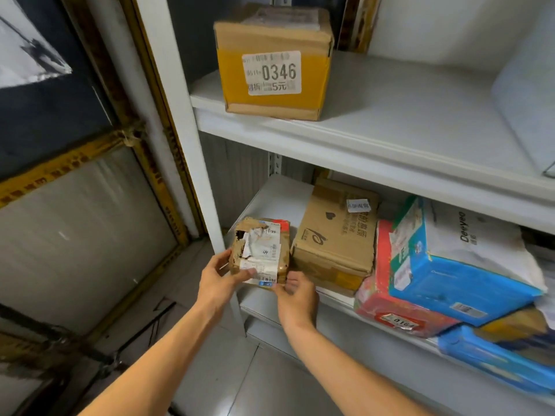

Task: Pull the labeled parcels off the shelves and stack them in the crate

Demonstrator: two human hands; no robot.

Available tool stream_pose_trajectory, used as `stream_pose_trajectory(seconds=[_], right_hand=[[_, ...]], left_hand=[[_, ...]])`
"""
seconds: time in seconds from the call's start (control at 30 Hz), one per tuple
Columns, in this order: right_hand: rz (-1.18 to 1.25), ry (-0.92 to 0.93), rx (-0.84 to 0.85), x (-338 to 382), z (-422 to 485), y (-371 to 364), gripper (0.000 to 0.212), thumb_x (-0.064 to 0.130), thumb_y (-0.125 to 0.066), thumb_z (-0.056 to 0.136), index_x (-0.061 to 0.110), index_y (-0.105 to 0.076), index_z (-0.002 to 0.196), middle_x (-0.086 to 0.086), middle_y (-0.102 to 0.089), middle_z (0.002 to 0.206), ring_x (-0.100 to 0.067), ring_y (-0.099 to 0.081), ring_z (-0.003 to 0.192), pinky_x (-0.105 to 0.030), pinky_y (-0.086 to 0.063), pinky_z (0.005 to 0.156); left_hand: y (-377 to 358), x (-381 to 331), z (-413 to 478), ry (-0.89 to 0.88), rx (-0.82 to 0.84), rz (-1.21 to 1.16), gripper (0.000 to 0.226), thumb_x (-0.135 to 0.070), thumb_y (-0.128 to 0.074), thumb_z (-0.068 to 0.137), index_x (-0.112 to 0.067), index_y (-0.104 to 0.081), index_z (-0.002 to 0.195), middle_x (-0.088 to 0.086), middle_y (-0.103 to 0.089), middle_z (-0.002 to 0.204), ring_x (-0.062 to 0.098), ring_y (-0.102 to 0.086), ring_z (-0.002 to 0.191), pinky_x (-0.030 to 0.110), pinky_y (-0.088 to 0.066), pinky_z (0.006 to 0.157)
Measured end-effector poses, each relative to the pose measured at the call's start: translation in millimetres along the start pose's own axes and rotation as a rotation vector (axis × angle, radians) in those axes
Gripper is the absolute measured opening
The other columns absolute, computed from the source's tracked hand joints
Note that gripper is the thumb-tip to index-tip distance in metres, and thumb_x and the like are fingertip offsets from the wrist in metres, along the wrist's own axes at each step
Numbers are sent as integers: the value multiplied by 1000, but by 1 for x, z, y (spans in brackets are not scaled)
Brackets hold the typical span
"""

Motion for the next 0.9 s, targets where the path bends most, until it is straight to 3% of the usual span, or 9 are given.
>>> stream_pose_trajectory(seconds=[0.07, 0.13, 0.23, 0.33, 0.53, 0.6, 0.73, 0.9], right_hand=[[-30, -28, 74, -2, 5, -1, 28, 3, -61, 92, 22, -63, 112, 3, -64, 117, -10, -59, 109, -7, -41, 76], [-10, -70, 129, -5, 9, -1, 39, 1, -57, 93, 18, -59, 127, 2, -61, 126, -9, -57, 111, -13, -40, 83], [19, -100, 200, -12, 15, -2, 53, -7, -52, 91, 18, -52, 137, 1, -55, 138, -11, -51, 125, -18, -38, 96], [11, -101, 275, -12, 20, -4, 66, -15, -47, 88, 16, -40, 145, 0, -45, 147, -15, -37, 139, -23, -31, 106], [-45, -90, 347, -14, 26, -8, 71, -15, -43, 90, 19, -30, 151, 0, -33, 155, -15, -27, 145, -30, -24, 115], [-116, -71, 289, -17, 21, -3, 65, -10, -44, 91, 20, -35, 149, -2, -38, 152, -17, -34, 141, -29, -29, 113], [-291, 11, 4, -11, 6, 29, 44, 1, -50, 92, 18, -47, 132, -6, -53, 135, -23, -50, 123, -33, -43, 103], [-462, 112, -212, 16, -3, 81, 52, 3, -59, 88, 8, -38, 135, -12, -34, 143, -28, -34, 135, -35, -31, 112]], left_hand=[[-1, 2, 7, -9, -2, 42, 71, -5, -82, 71, -13, -51, 135, 2, -62, 124, 16, -58, 112, 22, -47, 86], [-3, 4, 15, 0, 8, 72, 74, -3, -82, 71, -14, -51, 137, 5, -63, 124, 21, -60, 112, 30, -48, 91], [-4, 8, 21, 36, 21, 70, 80, -2, -82, 71, -15, -47, 142, 6, -64, 121, 22, -62, 109, 36, -50, 95], [-2, 11, 21, 47, 17, 92, 83, -2, -82, 71, -13, -42, 143, 0, -54, 133, 22, -51, 126, 40, -42, 107], [1, 10, 18, 56, 82, 214, 92, 5, -76, 74, -14, -28, 150, 7, -37, 152, 27, -36, 139, 39, -35, 110], [-1, 6, 12, 31, 53, 332, 94, -3, -80, 73, -14, -27, 150, 9, -35, 152, 26, -36, 139, 40, -34, 113], [-24, -22, -5, -153, 9, 550, 88, -17, -83, 72, -10, -33, 144, 10, -37, 140, 25, -35, 132, 38, -31, 112], [-65, -62, -12, -378, 80, 708, 89, -16, -83, 71, -11, -33, 145, 8, -35, 144, 25, -31, 134, 37, -28, 113]])
Point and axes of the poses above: each hand's wrist, its own z-axis towards the middle knuckle, its own y-axis out of the back of the hand, x = y × z, the point moved 1 cm from there along z, towards the middle knuckle
